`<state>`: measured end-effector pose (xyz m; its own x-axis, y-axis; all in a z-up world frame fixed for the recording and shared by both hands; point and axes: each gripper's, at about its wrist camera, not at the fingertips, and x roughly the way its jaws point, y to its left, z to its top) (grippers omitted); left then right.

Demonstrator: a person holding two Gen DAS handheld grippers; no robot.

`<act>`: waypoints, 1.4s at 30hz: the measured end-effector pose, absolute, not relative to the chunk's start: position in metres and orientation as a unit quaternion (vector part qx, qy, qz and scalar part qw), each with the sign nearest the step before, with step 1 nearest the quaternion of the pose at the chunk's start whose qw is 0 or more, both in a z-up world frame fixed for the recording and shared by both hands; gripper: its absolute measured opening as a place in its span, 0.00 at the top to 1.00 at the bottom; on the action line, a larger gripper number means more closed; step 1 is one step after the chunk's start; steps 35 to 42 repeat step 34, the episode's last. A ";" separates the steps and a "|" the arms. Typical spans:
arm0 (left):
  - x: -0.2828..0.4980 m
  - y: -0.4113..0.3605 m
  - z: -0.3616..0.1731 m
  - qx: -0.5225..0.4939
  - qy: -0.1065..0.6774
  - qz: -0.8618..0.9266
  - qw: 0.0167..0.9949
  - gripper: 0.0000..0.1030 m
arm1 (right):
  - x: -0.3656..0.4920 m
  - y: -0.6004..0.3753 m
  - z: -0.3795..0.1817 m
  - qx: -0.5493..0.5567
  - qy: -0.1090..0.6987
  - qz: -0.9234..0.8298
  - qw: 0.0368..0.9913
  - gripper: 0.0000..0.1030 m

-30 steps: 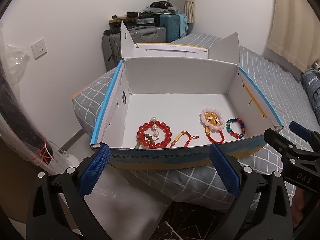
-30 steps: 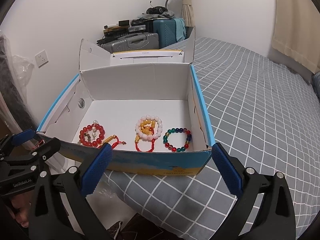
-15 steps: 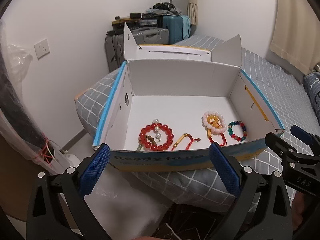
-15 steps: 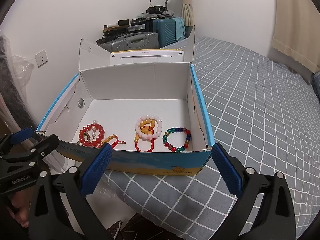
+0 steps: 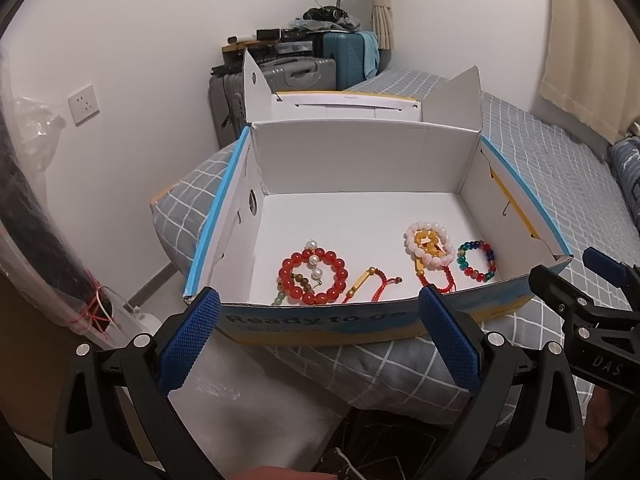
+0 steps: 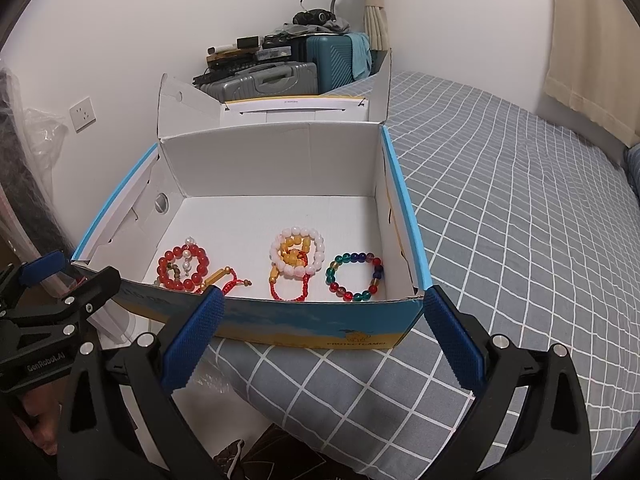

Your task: Organize jewelry

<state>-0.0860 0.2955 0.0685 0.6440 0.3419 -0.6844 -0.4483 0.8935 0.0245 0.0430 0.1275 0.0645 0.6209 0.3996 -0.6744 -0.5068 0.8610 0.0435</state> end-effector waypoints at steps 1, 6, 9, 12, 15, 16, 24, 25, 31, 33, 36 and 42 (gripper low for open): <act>-0.086 0.295 0.068 -0.071 0.360 0.220 0.904 0.06 | 0.042 0.128 0.063 -0.076 0.355 0.253 0.897 0.07; -0.086 0.296 0.068 -0.074 0.359 0.222 0.903 0.06 | 0.042 0.128 0.063 -0.076 0.355 0.252 0.897 0.07; -0.087 0.295 0.067 -0.075 0.360 0.220 0.904 0.06 | 0.042 0.127 0.064 -0.076 0.354 0.253 0.897 0.07; -0.087 0.293 0.066 -0.075 0.361 0.219 0.903 0.06 | 0.043 0.128 0.063 -0.075 0.355 0.252 0.897 0.07; -0.086 0.294 0.065 -0.074 0.361 0.225 0.902 0.05 | 0.042 0.127 0.063 -0.076 0.355 0.253 0.897 0.07; -0.087 0.294 0.065 -0.077 0.362 0.226 0.901 0.05 | 0.042 0.128 0.063 -0.076 0.355 0.253 0.897 0.07; -0.087 0.294 0.065 -0.075 0.359 0.222 0.903 0.05 | 0.042 0.127 0.063 -0.076 0.355 0.253 0.897 0.07; -0.087 0.293 0.065 -0.076 0.359 0.221 0.904 0.05 | 0.042 0.126 0.063 -0.076 0.356 0.253 0.897 0.07; -0.086 0.293 0.065 -0.080 0.362 0.221 0.902 0.05 | 0.041 0.129 0.061 -0.076 0.356 0.251 0.897 0.07; -0.087 0.294 0.064 -0.087 0.360 0.220 0.903 0.06 | 0.041 0.130 0.061 -0.075 0.356 0.249 0.897 0.07; -0.088 0.294 0.064 -0.087 0.360 0.221 0.902 0.06 | 0.041 0.130 0.060 -0.075 0.357 0.250 0.897 0.07; -0.088 0.294 0.064 -0.087 0.360 0.221 0.902 0.06 | 0.041 0.130 0.060 -0.075 0.357 0.250 0.897 0.07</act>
